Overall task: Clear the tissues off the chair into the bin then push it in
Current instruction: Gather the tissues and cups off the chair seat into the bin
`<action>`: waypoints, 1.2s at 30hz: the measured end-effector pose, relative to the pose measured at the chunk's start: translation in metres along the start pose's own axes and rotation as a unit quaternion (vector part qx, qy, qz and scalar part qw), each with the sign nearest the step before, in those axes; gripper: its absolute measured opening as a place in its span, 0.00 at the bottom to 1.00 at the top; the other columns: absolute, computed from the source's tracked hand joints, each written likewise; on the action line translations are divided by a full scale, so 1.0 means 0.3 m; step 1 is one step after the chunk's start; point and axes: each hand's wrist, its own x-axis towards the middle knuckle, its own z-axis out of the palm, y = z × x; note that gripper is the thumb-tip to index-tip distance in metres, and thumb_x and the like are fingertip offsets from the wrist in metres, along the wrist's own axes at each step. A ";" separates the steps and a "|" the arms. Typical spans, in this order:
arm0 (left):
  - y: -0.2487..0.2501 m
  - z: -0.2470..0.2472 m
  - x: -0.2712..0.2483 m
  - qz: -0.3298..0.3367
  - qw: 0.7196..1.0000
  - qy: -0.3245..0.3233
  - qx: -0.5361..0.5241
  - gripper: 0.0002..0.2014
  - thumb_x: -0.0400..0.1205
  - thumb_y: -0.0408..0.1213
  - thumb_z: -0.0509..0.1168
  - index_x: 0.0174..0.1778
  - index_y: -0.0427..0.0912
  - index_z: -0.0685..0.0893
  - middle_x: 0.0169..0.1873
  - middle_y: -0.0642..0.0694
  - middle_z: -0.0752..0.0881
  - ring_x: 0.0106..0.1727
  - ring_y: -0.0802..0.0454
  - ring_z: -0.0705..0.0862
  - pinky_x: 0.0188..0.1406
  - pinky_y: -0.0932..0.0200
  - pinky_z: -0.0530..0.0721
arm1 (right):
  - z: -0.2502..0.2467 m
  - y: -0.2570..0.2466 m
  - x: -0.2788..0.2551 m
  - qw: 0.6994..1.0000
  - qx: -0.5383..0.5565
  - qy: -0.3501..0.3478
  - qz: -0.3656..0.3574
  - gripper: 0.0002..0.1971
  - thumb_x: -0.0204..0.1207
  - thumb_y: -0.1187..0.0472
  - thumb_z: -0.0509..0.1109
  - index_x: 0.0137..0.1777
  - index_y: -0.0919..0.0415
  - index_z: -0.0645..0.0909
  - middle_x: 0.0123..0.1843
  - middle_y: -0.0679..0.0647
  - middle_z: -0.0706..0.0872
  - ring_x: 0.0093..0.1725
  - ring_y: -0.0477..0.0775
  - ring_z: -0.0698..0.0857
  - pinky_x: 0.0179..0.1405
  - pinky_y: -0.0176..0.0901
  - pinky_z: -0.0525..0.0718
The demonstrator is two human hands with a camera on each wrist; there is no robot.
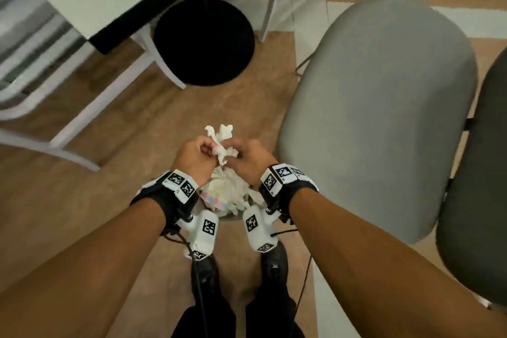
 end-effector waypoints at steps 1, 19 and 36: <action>-0.066 -0.032 -0.017 -0.015 1.000 0.001 -0.010 0.12 0.67 0.27 0.78 0.37 0.47 0.85 0.36 0.44 0.90 0.37 0.49 0.85 0.46 0.49 0.87 | 0.065 0.005 0.012 1.000 0.000 -0.014 0.010 0.14 0.75 0.58 0.74 0.61 0.51 0.87 0.50 0.52 0.90 0.44 0.47 0.84 0.50 0.42 0.82; -0.748 0.157 0.127 -0.027 0.973 0.017 0.230 0.12 0.78 0.31 0.65 0.57 0.43 0.80 0.60 0.38 0.76 0.58 0.38 0.78 0.53 0.55 0.74 | 0.477 0.490 0.349 0.958 -0.288 0.013 -0.001 0.09 0.74 0.68 0.73 0.53 0.58 0.82 0.62 0.62 0.78 0.50 0.63 0.83 0.47 0.44 0.79; -0.760 0.153 0.145 0.027 0.972 0.020 0.233 0.20 0.76 0.20 0.61 0.58 0.47 0.78 0.52 0.43 0.85 0.45 0.41 0.82 0.40 0.49 0.80 | 0.626 0.644 0.482 0.866 -0.452 -0.209 0.042 0.31 0.72 0.39 0.69 0.71 0.53 0.75 0.69 0.57 0.82 0.64 0.66 0.81 0.64 0.59 0.80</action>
